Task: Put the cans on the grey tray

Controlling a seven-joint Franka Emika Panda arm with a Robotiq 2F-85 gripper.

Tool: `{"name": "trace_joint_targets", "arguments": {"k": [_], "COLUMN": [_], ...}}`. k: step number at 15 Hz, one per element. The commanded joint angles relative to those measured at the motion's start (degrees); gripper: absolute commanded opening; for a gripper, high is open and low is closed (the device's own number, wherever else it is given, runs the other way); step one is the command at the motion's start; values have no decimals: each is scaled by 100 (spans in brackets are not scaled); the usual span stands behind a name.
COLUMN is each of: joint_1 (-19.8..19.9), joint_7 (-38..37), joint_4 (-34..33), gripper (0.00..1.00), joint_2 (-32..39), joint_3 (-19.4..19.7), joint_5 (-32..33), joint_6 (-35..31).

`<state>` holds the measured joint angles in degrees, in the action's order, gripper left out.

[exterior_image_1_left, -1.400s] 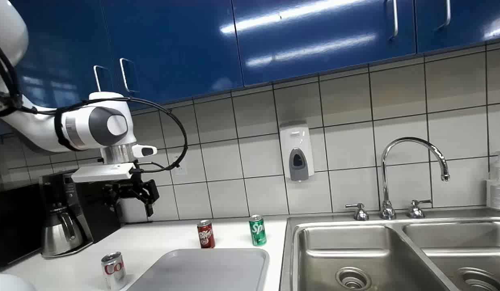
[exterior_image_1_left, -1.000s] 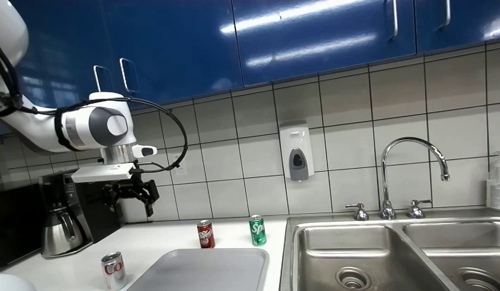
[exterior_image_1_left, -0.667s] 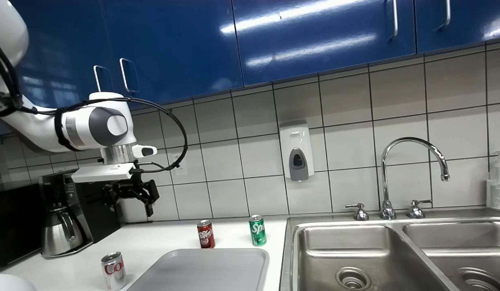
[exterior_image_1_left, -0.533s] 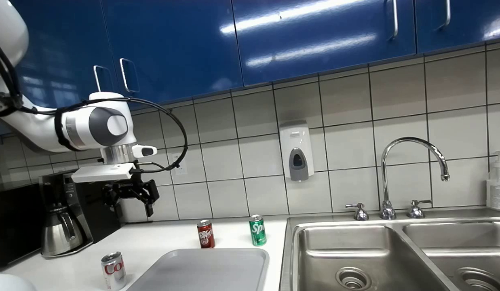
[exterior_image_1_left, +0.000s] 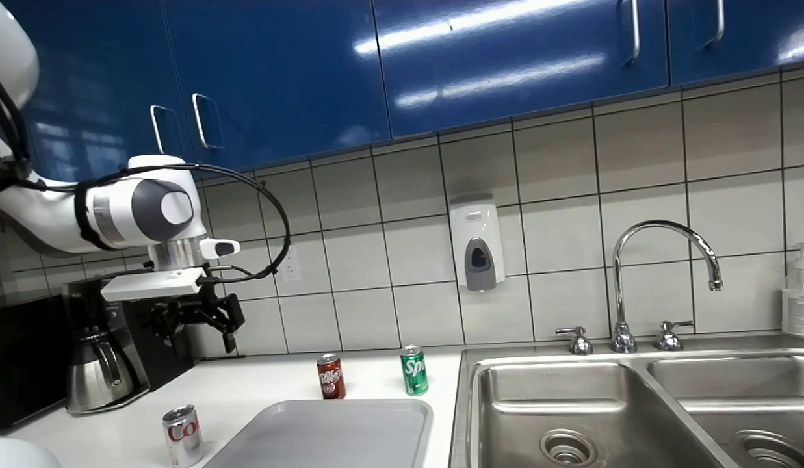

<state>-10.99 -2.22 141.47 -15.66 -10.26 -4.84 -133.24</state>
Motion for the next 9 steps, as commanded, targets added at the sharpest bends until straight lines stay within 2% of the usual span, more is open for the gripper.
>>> {"name": "trace_joint_targets", "arguments": {"k": [1, 5, 9], "joint_1": [-121, -229, -290], "joint_7": [-361, -502, -417], "joint_4": [-133, -275, -434], "gripper": [100, 100, 100], "joint_2": [318, 732, 1176], "joint_3": [-357, -587, -601], "joint_5": [278, 529, 675], "joint_6": [-294, -552, -750]}}
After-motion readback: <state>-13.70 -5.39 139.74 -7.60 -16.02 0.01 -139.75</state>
